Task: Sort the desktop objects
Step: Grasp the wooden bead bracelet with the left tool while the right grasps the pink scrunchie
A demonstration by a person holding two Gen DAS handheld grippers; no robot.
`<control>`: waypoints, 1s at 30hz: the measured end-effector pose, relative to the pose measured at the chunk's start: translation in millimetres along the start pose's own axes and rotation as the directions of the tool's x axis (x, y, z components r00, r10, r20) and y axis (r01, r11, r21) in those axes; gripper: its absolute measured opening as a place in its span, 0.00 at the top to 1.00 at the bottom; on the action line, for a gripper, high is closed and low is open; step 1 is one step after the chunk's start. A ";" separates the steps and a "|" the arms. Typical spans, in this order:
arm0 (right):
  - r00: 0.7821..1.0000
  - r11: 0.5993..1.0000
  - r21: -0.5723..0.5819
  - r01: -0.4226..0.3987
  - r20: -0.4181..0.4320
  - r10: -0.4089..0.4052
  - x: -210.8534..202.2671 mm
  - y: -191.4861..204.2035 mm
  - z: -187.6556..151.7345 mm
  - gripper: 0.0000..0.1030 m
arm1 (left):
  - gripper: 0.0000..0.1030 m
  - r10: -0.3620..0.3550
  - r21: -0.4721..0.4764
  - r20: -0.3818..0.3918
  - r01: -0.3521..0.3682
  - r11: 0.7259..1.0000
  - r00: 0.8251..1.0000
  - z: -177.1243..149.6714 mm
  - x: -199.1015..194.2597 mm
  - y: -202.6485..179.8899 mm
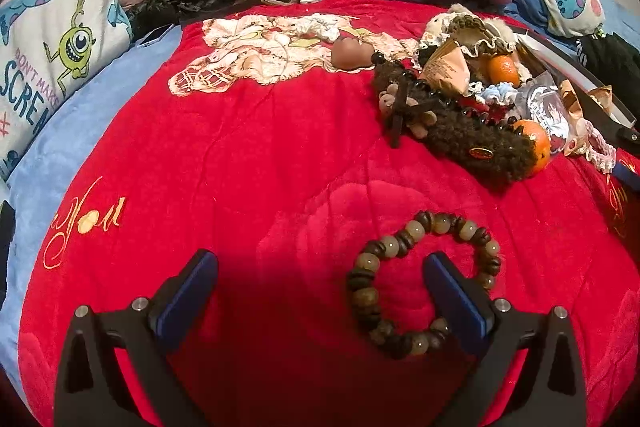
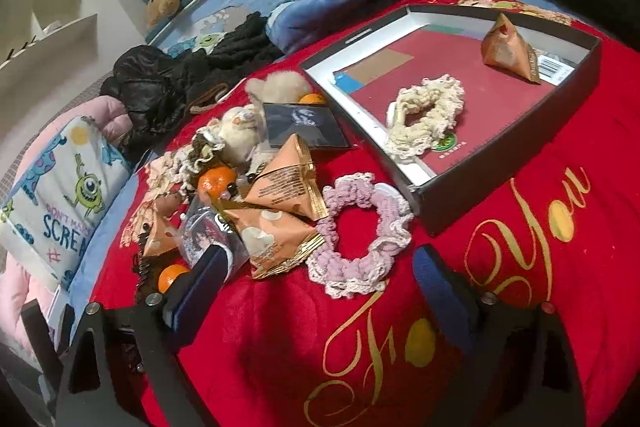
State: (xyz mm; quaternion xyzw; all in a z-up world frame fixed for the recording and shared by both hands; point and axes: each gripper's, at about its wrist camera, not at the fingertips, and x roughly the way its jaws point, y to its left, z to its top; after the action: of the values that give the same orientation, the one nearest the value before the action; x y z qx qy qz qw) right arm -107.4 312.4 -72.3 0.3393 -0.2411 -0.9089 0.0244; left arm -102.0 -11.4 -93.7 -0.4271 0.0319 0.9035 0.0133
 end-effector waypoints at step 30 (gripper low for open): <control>0.994 0.977 0.189 0.096 0.035 -0.104 -11.0 -31.1 -0.4 0.89 | 0.14 -0.002 0.013 0.050 0.002 1.000 0.999 0.0 -3.4 -1.7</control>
State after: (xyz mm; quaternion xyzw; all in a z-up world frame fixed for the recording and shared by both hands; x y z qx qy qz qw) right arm -95.1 341.9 -80.0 0.3315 -0.3086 -0.8896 -0.0588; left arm -99.8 -9.7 -91.1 -0.4043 0.0370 0.9137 0.0177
